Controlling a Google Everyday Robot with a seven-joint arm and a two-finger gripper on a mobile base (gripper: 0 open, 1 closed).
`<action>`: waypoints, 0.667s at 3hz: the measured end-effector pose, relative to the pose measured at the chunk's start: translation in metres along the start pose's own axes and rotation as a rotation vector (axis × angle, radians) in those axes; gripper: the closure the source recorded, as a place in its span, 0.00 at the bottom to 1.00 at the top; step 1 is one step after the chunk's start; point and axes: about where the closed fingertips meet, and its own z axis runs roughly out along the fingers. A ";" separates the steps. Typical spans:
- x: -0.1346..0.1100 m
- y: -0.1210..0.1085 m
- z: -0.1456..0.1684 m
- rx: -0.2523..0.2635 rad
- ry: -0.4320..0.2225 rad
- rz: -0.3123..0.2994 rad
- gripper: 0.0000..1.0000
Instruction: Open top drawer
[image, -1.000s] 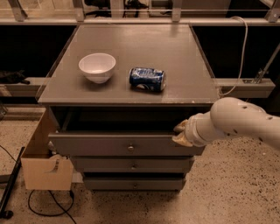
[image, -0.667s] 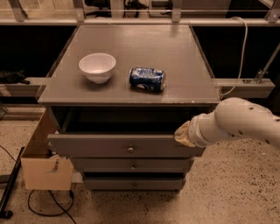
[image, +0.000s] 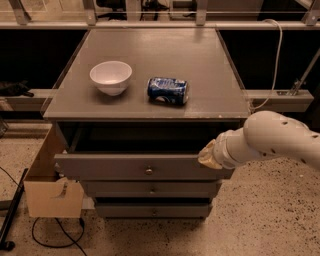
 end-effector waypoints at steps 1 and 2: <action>0.000 0.000 0.000 0.000 0.000 0.000 0.35; 0.000 0.000 0.000 0.000 0.000 0.000 0.11</action>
Offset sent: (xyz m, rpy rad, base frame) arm 0.0000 0.0000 0.0000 0.0000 0.0000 0.0000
